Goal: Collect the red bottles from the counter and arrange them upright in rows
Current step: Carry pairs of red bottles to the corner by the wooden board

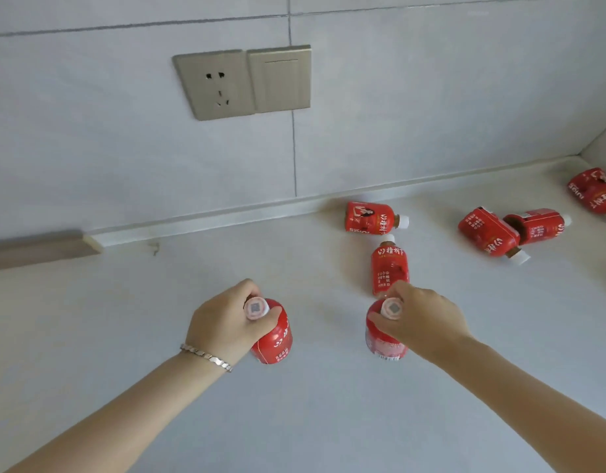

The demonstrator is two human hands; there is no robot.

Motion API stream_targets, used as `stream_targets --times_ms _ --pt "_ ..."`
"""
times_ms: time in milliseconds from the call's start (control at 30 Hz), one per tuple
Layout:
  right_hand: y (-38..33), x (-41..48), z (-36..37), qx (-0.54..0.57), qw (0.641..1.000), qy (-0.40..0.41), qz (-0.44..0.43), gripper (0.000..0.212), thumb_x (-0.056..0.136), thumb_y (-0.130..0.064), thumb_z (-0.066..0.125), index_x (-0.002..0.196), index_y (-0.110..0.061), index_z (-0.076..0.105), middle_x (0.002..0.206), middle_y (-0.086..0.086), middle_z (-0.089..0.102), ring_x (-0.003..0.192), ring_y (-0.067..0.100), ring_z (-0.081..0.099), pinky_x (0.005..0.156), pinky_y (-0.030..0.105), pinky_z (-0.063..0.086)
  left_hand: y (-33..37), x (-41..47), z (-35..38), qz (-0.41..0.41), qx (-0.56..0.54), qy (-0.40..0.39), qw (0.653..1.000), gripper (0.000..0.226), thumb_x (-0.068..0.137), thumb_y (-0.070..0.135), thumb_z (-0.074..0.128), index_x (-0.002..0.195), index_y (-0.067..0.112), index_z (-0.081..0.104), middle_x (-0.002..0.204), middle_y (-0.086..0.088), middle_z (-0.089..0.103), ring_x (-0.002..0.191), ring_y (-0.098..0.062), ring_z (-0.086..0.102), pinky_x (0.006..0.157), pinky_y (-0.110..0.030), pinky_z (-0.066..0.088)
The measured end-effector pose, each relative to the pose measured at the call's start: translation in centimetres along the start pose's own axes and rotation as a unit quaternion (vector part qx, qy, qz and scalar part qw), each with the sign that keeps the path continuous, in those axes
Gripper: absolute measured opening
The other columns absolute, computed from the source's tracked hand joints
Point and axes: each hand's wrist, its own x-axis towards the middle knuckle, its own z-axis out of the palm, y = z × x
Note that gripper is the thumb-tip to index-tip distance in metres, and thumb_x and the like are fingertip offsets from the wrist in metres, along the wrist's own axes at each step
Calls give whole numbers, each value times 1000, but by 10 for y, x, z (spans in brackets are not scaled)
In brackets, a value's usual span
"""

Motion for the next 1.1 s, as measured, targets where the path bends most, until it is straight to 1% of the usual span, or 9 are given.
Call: stream_targets --times_ms 167,267,367,467,533,633,733,967,1100 --pt "-130 -36 23 12 993 -37 -113 33 80 -52 59 98 -25 52 82 -7 58 76 17 57 63 25 43 -86 -44 -67 -18 14 48 999 31 56 63 49 63 33 44 62 10 56 66 -16 57 54 -16 36" --pt "-218 -52 50 18 987 -51 -154 33 81 -51 58 100 -24 52 83 -7 57 79 19 56 65 25 41 -155 -70 -114 -18 43 105 993 60 50 69 37 77 22 62 69 7 66 69 -18 63 53 -16 35" --pt "-305 -67 84 23 982 -63 -179 32 83 -48 57 100 -22 52 85 -5 60 82 20 61 65 26 46 -235 -93 -163 -40 58 129 989 65 51 69 35 81 20 64 73 8 66 71 -17 64 54 -8 30" --pt "-391 -78 122 21 978 -78 -194 30 84 -48 55 100 -23 51 83 -6 57 74 17 57 55 21 42 -322 -106 -213 -80 57 134 986 45 62 64 49 77 23 57 67 11 55 68 -13 54 53 -9 30" --pt "-438 -83 142 23 976 -93 -195 31 84 -47 56 102 -23 50 85 -5 55 72 17 57 58 23 46 -371 -108 -240 -127 54 145 980 26 74 47 65 73 28 48 65 11 51 71 -14 52 54 -18 34" --pt "-515 -88 179 30 974 -112 -197 36 85 -45 57 108 -19 51 89 -2 55 76 21 59 67 31 51 -447 -110 -282 -193 55 177 963 28 78 36 68 69 27 43 67 9 49 73 -18 50 64 -23 34" --pt "-580 -88 214 82 974 -123 -173 36 87 -41 56 112 -15 51 94 4 58 76 25 60 64 32 51 -507 -103 -311 -225 49 207 951 25 78 33 68 73 21 47 77 5 52 75 -19 49 64 -25 34" --pt "-711 -54 266 140 969 -80 -186 36 88 -35 55 113 -10 53 110 15 64 92 32 61 73 36 50 -584 -80 -341 -249 -7 229 941 33 81 31 68 77 12 42 83 -8 51 83 -32 55 64 -29 33" --pt "-748 -41 284 112 969 -64 -213 40 91 -36 53 118 -7 51 117 17 60 102 35 59 70 31 40 -603 -71 -348 -243 -28 203 948 29 83 28 68 82 12 44 100 -18 60 94 -35 58 69 -31 39"
